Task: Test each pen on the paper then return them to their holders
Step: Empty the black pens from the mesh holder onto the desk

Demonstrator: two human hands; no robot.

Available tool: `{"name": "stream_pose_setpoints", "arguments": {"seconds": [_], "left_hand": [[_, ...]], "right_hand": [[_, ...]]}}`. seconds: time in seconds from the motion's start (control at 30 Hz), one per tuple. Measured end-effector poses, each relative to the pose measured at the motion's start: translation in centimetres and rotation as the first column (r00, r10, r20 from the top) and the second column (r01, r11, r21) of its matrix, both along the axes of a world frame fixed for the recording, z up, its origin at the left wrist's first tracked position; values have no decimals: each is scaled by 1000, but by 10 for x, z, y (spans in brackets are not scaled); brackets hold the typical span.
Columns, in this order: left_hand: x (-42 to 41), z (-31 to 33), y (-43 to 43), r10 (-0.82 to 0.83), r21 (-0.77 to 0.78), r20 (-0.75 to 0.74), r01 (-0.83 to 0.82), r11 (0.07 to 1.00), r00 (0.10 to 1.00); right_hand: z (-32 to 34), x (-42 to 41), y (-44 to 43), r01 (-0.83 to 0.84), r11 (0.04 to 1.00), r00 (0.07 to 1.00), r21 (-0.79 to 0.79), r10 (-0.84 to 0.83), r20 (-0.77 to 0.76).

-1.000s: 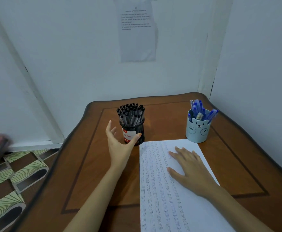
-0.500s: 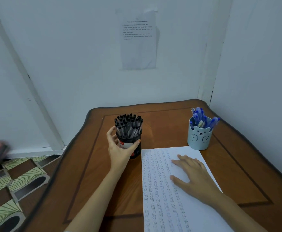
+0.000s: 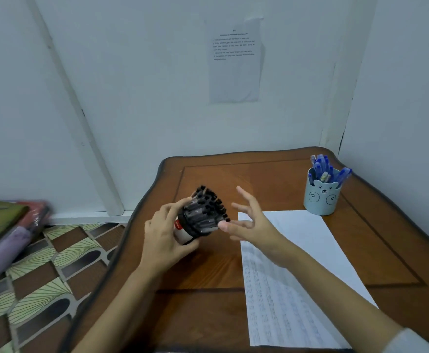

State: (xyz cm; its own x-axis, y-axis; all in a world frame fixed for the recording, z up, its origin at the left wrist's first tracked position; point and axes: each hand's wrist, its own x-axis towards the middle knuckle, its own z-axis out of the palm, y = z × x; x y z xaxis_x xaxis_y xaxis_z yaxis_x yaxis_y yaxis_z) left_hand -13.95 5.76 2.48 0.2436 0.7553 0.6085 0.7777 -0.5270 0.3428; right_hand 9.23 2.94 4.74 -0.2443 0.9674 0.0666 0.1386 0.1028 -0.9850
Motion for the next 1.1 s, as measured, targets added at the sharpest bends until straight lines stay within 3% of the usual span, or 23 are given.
{"name": "stream_pose_setpoints", "arguments": {"seconds": [0.13, 0.3, 0.43, 0.6, 0.8, 1.1], "left_hand": [[-9, 0, -13, 59, 81, -310, -36, 996, 949], [-16, -8, -18, 58, 157, -494, 23, 987, 867], [-15, -9, -23, 24, 108, -426, 25, 994, 904], [-14, -10, -28, 5, 93, -413, 36, 995, 911], [-17, -11, -31, 13, 157, -424, 59, 986, 906], [-64, -10, -24, 26, 73, -409, 4, 997, 912]], "right_hand": [[-17, -23, 0, -40, 999, 999, 12, 40, 12], [-35, -26, -4, -59, 997, 992, 42, 54, 110], [-32, -34, -8, -68, 972, 947, 225, -8, 320], [-15, -52, -7, -166, 908, 767, 384, -126, 630], [-14, -51, -1, -189, 897, 628, 399, -202, 751], [-6, -40, 1, -216, 945, 567, 245, -83, 820]]}}
